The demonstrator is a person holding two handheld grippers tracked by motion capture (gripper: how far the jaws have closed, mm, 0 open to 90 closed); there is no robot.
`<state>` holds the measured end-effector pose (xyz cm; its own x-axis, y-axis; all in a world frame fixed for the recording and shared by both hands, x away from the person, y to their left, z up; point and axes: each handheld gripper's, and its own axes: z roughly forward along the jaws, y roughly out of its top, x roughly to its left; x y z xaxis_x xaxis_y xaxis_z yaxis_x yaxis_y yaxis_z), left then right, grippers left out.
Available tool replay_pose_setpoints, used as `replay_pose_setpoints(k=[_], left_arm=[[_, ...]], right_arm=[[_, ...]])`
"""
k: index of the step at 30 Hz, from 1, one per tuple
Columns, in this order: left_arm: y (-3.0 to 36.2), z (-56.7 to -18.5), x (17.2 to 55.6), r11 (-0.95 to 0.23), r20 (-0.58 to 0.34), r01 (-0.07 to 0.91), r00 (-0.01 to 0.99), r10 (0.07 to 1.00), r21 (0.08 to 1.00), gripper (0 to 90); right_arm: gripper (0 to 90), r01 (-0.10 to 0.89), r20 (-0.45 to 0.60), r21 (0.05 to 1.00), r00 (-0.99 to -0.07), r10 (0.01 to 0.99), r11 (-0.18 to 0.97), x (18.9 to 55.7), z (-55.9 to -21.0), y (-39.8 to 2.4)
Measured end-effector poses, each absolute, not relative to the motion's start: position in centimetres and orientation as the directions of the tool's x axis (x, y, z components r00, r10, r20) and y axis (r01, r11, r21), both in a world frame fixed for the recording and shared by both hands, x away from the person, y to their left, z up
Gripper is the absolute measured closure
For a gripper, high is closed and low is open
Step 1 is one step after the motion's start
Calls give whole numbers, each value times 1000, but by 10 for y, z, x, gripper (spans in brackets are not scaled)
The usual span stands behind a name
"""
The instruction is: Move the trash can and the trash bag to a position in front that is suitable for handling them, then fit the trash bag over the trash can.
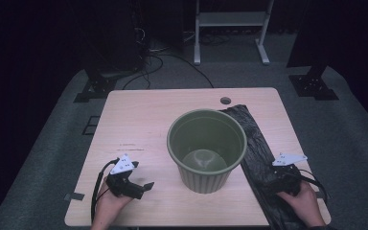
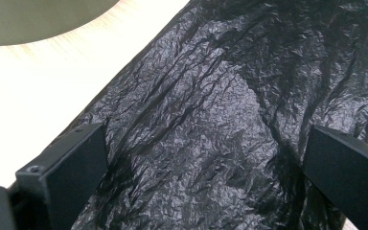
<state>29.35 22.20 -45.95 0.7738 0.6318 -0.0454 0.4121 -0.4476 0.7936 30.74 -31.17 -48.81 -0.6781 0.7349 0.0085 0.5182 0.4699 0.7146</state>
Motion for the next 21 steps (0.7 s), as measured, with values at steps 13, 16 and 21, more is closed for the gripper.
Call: replay_pose_setpoints(k=[13,16,21], left_arm=[[215,-483,300,-544,19,435,769,639,717,0],[215,-483,300,-545,17,437,769,639,716,0],[215,-484,301,-541,12,443,766,643,715,0]], right_arm=[[6,518,8,715,-677,736,469,307,-488,-312],[21,517,8,716,-678,735,469,307,-488,-312],[290,479,8,749,-697,717,457,302,-486,-315]])
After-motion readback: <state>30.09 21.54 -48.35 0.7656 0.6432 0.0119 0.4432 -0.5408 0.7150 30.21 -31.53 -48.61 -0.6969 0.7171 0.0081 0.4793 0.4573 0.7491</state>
